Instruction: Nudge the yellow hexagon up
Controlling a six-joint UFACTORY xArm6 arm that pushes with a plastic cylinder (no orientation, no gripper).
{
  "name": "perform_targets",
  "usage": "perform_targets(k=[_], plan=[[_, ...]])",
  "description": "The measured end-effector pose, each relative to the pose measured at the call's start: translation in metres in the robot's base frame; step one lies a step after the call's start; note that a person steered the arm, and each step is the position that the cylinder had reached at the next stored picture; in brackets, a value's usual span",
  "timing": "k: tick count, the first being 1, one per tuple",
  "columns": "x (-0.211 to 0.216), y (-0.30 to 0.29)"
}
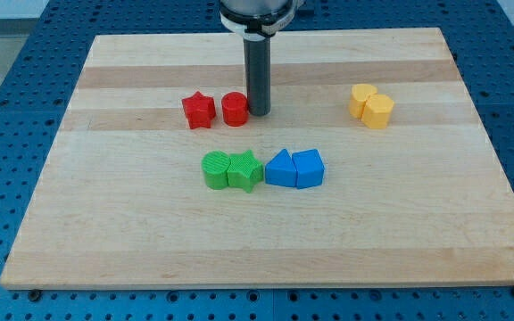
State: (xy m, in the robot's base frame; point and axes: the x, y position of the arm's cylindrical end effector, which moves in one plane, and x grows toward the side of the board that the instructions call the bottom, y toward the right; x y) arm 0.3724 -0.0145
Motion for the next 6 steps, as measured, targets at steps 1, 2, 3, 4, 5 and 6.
perform_targets(k=[1, 2, 3, 4, 5, 6], plan=[[0.003, -0.004], [0.003, -0.005], [0.003, -0.001], [0.008, 0.031], [0.019, 0.071], [0.032, 0.109]])
